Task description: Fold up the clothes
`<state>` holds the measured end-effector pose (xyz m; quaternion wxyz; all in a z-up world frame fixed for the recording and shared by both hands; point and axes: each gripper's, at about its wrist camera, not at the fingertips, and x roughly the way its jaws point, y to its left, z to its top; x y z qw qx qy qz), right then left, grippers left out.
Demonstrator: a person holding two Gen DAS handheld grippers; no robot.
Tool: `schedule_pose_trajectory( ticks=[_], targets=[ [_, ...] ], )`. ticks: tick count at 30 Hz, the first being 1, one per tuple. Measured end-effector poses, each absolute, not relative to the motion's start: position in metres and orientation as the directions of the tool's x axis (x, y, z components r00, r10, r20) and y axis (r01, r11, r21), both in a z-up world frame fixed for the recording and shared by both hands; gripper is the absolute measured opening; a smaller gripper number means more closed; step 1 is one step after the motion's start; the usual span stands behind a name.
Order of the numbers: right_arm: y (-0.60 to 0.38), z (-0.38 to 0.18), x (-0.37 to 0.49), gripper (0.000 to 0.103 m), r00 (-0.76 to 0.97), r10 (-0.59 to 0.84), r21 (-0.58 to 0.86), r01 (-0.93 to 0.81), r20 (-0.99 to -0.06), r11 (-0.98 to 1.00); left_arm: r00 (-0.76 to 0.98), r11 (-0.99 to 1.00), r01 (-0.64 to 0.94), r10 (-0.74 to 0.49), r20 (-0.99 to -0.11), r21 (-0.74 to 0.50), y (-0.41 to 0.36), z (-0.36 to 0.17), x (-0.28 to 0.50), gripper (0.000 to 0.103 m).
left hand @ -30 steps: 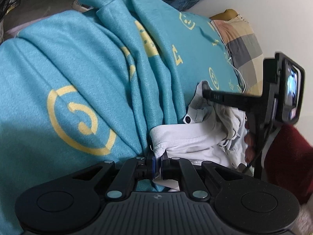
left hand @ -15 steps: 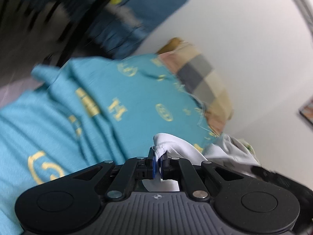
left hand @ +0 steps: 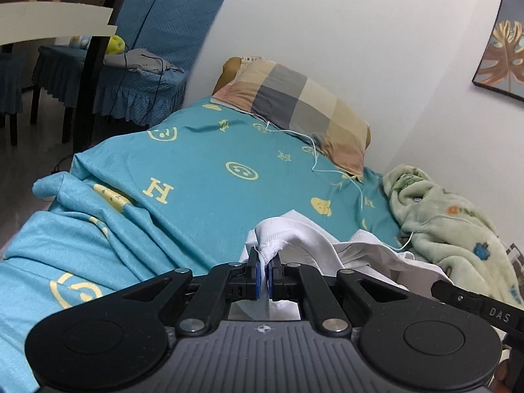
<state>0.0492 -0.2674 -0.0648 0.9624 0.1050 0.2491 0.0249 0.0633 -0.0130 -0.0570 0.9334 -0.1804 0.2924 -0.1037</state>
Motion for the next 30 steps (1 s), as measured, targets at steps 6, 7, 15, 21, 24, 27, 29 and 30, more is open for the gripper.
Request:
schedule_pose_trajectory(
  ticks=[6, 7, 15, 21, 24, 27, 29, 30],
  targets=[
    [-0.285, -0.067, 0.045, 0.006, 0.885, 0.096, 0.274, 0.037, -0.455, 0.961, 0.823, 0.907, 0.099, -0.305, -0.48, -0.409, -0.005, -0.046, 0.061, 0.004],
    [-0.289, -0.064, 0.044, 0.006, 0.891, 0.096, 0.288, 0.04, -0.444, 0.957, 0.825, 0.902, 0.11, -0.317, -0.468, -0.417, -0.003, -0.042, 0.061, 0.004],
    [-0.295, -0.018, 0.022, 0.006, 0.939, 0.118, 0.339, -0.002, -0.322, 0.941, 0.857, 0.886, 0.188, -0.359, -0.369, -0.424, 0.006, 0.03, 0.043, 0.004],
    [-0.295, 0.048, -0.003, 0.006, 0.977, 0.096, 0.322, -0.03, -0.193, 0.946, 0.876, 0.871, 0.19, -0.359, -0.323, -0.454, 0.026, 0.1, 0.037, 0.003],
    [-0.296, 0.087, -0.015, 0.006, 0.988, 0.08, 0.307, -0.036, -0.132, 0.951, 0.888, 0.87, 0.215, -0.363, -0.281, -0.444, 0.031, 0.144, 0.027, 0.003],
    [-0.297, 0.123, -0.03, 0.006, 0.995, 0.066, 0.292, -0.041, -0.076, 0.956, 0.9, 0.875, 0.252, -0.369, -0.233, -0.413, 0.032, 0.19, 0.012, 0.003],
    [-0.302, 0.146, -0.04, 0.006, 0.998, 0.054, 0.296, -0.039, -0.044, 0.955, 0.906, 0.88, 0.271, -0.37, -0.204, -0.39, 0.033, 0.22, 0.002, 0.003],
    [-0.305, 0.158, -0.046, 0.006, 0.998, 0.049, 0.298, -0.039, -0.027, 0.954, 0.91, 0.883, 0.279, -0.369, -0.19, -0.377, 0.034, 0.235, -0.004, 0.003]
  ],
)
